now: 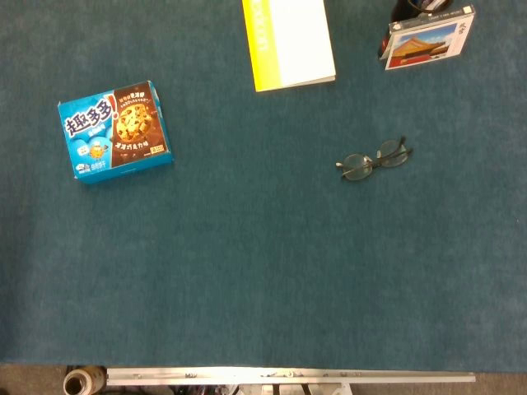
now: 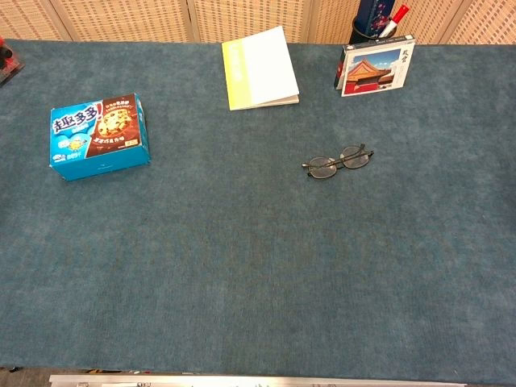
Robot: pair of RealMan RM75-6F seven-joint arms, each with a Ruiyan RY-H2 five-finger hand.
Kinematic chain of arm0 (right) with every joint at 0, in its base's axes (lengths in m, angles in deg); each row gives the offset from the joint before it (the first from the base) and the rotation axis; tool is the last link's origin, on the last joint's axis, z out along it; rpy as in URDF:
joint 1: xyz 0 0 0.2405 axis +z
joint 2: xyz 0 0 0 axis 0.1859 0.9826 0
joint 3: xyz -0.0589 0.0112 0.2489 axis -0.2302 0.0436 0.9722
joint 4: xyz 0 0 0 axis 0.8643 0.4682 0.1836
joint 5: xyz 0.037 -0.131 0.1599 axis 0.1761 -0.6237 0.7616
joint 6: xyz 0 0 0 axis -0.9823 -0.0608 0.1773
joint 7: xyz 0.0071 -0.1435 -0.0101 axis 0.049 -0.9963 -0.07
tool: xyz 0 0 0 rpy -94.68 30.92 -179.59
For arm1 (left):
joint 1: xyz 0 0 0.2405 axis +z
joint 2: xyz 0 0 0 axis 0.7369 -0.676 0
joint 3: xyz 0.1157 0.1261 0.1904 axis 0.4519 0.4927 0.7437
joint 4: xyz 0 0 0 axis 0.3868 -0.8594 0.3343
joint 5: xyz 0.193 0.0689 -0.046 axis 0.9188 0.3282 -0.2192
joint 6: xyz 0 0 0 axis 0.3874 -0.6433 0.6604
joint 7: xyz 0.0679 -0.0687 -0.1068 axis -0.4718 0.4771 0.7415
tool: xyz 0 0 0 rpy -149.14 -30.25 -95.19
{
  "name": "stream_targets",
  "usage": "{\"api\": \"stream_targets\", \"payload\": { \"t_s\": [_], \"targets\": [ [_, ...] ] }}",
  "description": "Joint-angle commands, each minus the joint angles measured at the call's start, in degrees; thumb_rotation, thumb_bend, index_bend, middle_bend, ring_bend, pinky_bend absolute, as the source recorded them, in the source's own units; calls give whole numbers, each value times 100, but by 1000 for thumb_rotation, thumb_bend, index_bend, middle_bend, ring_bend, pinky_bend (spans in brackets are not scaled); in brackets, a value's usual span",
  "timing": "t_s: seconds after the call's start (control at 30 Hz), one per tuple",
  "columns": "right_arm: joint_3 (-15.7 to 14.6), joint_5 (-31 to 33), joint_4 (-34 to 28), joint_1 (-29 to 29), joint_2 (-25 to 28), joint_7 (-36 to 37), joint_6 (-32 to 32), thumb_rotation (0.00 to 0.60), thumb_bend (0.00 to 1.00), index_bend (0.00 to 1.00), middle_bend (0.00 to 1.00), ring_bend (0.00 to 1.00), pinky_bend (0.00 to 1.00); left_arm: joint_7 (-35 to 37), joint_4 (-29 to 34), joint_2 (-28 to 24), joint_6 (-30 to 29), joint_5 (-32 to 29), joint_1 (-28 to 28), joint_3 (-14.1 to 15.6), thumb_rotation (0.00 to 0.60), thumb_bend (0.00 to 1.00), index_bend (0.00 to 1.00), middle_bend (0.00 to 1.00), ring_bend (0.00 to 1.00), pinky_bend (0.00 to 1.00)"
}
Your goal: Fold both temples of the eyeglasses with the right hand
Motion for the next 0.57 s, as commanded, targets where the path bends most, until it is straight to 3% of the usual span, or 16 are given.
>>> {"api": "stream_targets", "payload": {
  "t_s": [0.03,0.33,0.57],
  "targets": [
    [78,196,79,-202,-9,139,6,600,123,391,331,214,388,68,-76,44,-61,23,14,-27,600,287,516,405,270,394],
    [267,435,405,-517,-72,739,108,600,126,391,331,209,387,-48,-117,105,50,-97,-24,-50,600,288,516,405,270,394],
    [358,273,466,-621,-38,1140,48,600,132,391,331,208,387,-136,-143,167,137,-144,-74,-58,600,288,516,405,270,394]
  ]
}}
